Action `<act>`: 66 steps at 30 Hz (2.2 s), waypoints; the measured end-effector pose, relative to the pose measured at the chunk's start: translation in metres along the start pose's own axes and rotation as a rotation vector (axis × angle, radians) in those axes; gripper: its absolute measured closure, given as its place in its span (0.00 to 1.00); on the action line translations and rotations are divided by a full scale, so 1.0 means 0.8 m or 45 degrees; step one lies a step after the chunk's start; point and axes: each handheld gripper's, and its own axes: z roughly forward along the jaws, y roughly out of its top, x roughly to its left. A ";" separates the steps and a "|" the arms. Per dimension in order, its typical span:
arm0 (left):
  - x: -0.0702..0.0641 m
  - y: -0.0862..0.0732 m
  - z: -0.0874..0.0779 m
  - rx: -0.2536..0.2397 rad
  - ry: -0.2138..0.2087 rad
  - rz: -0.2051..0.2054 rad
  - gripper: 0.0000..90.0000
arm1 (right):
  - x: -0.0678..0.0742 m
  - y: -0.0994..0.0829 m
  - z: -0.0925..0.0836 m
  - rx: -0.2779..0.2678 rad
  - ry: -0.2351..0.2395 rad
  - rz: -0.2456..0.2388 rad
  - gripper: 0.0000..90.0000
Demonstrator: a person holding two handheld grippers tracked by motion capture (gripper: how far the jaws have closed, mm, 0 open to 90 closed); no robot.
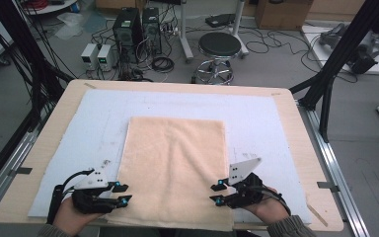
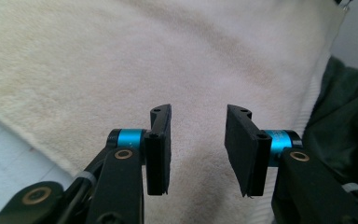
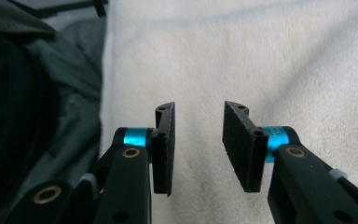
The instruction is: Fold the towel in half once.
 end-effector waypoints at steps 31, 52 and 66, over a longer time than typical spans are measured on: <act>0.012 -0.022 -0.006 0.007 0.115 0.020 0.62 | -0.053 -0.029 0.008 -0.055 -0.211 0.209 0.65; 0.050 0.039 0.020 -0.159 0.119 -0.036 0.44 | -0.099 0.004 0.000 -0.222 -0.318 0.313 0.40; 0.072 0.064 0.012 -0.195 0.195 -0.081 0.32 | -0.127 0.028 -0.014 -0.225 -0.363 0.315 0.28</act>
